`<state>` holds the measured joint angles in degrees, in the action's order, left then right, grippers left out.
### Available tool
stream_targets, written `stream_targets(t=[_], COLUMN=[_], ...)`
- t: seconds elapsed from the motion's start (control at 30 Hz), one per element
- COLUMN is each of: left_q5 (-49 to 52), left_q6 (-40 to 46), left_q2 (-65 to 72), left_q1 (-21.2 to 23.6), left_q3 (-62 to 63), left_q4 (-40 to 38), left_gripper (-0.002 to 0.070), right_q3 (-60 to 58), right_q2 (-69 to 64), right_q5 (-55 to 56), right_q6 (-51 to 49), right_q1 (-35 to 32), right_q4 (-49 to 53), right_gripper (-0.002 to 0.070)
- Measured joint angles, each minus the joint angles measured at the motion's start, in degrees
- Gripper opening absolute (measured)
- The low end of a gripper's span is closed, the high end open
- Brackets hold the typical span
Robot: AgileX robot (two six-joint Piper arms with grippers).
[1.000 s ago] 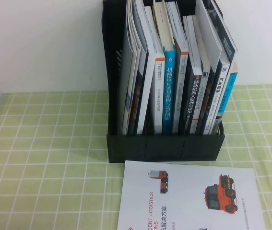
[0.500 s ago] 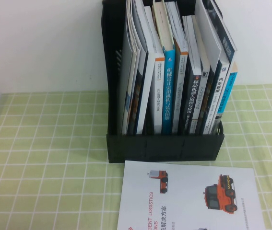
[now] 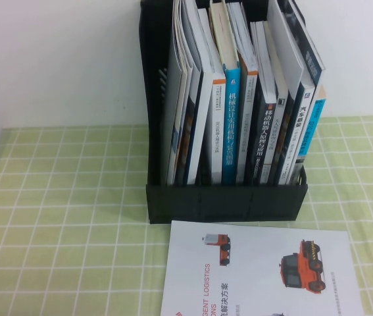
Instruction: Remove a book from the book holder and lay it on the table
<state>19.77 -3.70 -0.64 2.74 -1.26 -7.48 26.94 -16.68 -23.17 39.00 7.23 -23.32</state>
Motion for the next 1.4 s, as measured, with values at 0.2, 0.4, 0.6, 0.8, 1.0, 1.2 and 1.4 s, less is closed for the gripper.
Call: stream_targets(t=[0.2, 0.4, 0.6, 0.8, 1.0, 1.2, 1.4], left_q5=[0.0, 0.0, 0.0, 0.0, 0.0, 0.0, 0.0], left_q6=[0.0, 0.1, 0.0, 0.0, 0.0, 0.0, 0.0], left_q2=[0.0, 0.0, 0.0, 0.0, 0.0, 0.0, 0.0], left_q1=[0.0, 0.0, 0.0, 0.0, 0.0, 0.0, 0.0], left_q3=[0.0, 0.0, 0.0, 0.0, 0.0, 0.0, 0.0], left_q4=[0.0, 0.0, 0.0, 0.0, 0.0, 0.0, 0.0], left_gripper=[-0.0001, -0.0001, -0.0001, -0.0001, -0.0001, -0.0001, -0.0001], right_q3=[-0.2, -5.2, -9.5, -14.5, -25.1, -28.5, -28.5], right_q2=[1.2, 1.2, 4.3, 10.4, 16.8, 17.2, 17.2], right_q5=[0.1, 3.0, 3.4, 4.1, 8.9, 10.6, 2.2], right_q6=[0.0, -3.7, -17.7, -36.8, -42.6, -43.0, -43.0], right_q1=[0.0, 0.0, 0.0, 0.0, 0.0, 0.0, -0.4], right_q4=[0.0, -0.1, 12.2, 31.4, 35.2, 35.4, 35.7], right_gripper=[-0.0002, -0.0002, -0.0002, -0.0002, -0.0002, -0.0002, -0.0002])
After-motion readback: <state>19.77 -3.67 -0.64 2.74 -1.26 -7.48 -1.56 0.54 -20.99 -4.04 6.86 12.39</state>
